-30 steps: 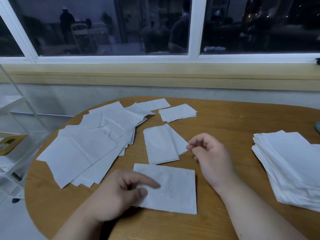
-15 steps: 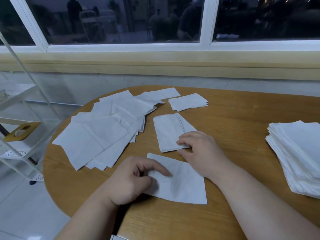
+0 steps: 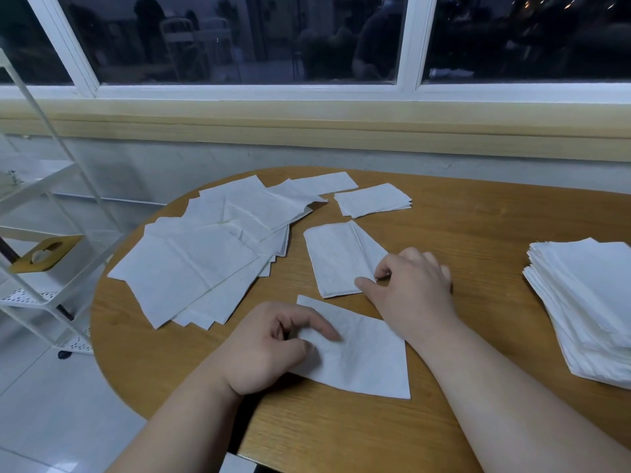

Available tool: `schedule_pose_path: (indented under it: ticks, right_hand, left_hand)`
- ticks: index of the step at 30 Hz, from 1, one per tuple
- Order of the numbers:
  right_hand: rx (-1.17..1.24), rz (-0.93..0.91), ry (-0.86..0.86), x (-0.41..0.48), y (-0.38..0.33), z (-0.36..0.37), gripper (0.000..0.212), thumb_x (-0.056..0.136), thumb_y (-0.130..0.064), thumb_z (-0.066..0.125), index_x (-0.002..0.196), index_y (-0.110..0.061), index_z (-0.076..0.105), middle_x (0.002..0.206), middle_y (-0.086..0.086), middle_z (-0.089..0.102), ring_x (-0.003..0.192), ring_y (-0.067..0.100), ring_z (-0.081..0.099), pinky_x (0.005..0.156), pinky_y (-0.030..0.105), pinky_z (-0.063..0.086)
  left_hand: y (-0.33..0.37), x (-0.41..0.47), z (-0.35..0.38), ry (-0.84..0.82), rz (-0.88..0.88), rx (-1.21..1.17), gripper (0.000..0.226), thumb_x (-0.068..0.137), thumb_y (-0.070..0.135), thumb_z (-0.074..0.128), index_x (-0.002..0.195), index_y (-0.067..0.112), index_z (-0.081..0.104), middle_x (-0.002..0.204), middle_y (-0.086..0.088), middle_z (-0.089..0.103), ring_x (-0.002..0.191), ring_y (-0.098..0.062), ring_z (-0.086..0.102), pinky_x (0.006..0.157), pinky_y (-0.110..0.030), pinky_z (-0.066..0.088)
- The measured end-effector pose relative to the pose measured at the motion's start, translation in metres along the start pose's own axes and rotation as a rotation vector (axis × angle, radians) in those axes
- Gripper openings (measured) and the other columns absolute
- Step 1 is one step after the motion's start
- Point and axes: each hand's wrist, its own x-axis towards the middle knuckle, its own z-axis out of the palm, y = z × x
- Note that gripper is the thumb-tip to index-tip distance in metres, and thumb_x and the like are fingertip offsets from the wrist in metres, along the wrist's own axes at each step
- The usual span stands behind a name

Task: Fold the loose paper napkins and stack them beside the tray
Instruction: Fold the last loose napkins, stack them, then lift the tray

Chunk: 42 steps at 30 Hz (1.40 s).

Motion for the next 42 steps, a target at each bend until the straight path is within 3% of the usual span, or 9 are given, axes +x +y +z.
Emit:
schedule_pose_path:
  ticks: [11,15,20,26,33,36,39,40,42]
  right_hand:
    - [0.134,0.052,0.008,0.002,0.002,-0.004,0.013,0.089,-0.042,0.069,0.08,-0.036,0.063,0.095,-0.015,0.055,0.103,0.014,0.049,0.092,0.034,0.029]
    - [0.24,0.053,0.029,0.001,0.003,-0.006,0.019,0.087,-0.034,0.073,0.073,-0.035,0.06,0.087,-0.016,0.057,0.094,0.013,0.055,0.092,0.036,0.04]
    - [0.602,0.137,0.087,-0.003,0.003,-0.02,0.013,0.089,-0.022,0.071,0.08,-0.026,0.064,0.081,-0.013,0.067,0.077,0.002,0.062,0.062,0.019,0.045]
    - [0.829,0.196,0.251,-0.014,0.006,-0.037,0.021,0.091,-0.007,0.064,0.088,-0.028,0.06,0.076,0.004,0.067,0.06,0.014,0.053,0.053,0.031,0.04]
    - [0.886,0.212,0.316,-0.026,0.009,-0.066,0.027,0.092,-0.003,0.061,0.087,-0.029,0.066,0.067,-0.016,0.065,0.058,0.009,0.055,0.057,0.031,0.043]
    - [0.986,0.169,0.251,-0.04,0.004,-0.077,0.03,0.091,0.002,0.06,0.084,-0.026,0.07,0.071,-0.014,0.069,0.066,0.011,0.06,0.063,0.032,0.046]
    - [1.128,0.094,0.128,-0.052,-0.003,-0.087,0.037,0.09,0.008,0.06,0.08,-0.025,0.074,0.081,0.004,0.071,0.074,0.027,0.059,0.065,0.038,0.045]
    - [1.181,0.069,0.083,-0.055,-0.006,-0.09,0.039,0.089,0.009,0.061,0.078,-0.026,0.074,0.082,0.006,0.07,0.075,0.029,0.057,0.063,0.036,0.044]
    - [1.317,0.022,-0.026,-0.059,-0.016,-0.095,0.036,0.083,0.007,0.067,0.074,-0.027,0.074,0.083,0.008,0.067,0.077,0.03,0.053,0.062,0.034,0.043]
  left_hand:
    - [-0.003,0.001,-0.001,0.003,0.028,-0.026,0.036,0.071,0.012,0.054,0.092,0.028,0.08,0.053,-0.005,0.04,0.047,-0.017,0.029,0.05,-0.026,0.022]
    - [-0.004,0.001,-0.002,0.002,0.043,-0.028,0.036,0.066,0.031,0.056,0.092,0.03,0.079,0.056,-0.012,0.04,0.049,-0.02,0.029,0.051,-0.028,0.023]
    - [-0.004,0.002,0.0,0.016,0.009,-0.013,0.029,0.073,0.023,0.059,0.092,0.031,0.079,0.052,-0.007,0.038,0.048,-0.016,0.03,0.05,-0.025,0.024]
    - [0.0,0.002,0.003,0.023,-0.063,0.058,0.042,0.092,0.0,0.058,0.09,0.036,0.079,0.046,0.009,0.037,0.043,-0.009,0.03,0.047,-0.021,0.026]
    - [0.008,0.001,0.002,-0.005,-0.026,0.059,0.038,0.08,0.024,0.054,0.11,0.035,0.075,0.057,0.021,0.053,0.052,0.001,0.044,0.055,-0.013,0.032]
    - [0.006,0.0,0.0,0.035,0.03,0.07,0.05,0.079,0.043,0.057,0.128,0.052,0.06,0.062,0.016,0.043,0.062,-0.003,0.042,0.064,-0.021,0.032]
    - [0.0,0.0,-0.002,0.076,0.069,0.082,0.059,0.079,0.071,0.049,0.136,0.071,0.035,0.086,0.021,0.049,0.085,-0.002,0.047,0.083,-0.023,0.035]
    - [-0.002,0.0,-0.003,0.078,0.074,0.08,0.062,0.079,0.081,0.044,0.138,0.072,0.028,0.112,0.026,0.055,0.107,0.002,0.049,0.099,-0.024,0.033]
    - [-0.005,-0.001,-0.004,0.072,0.105,0.081,0.069,0.08,0.089,0.033,0.144,0.069,0.018,0.154,0.029,0.034,0.144,0.004,0.028,0.121,-0.031,0.016]
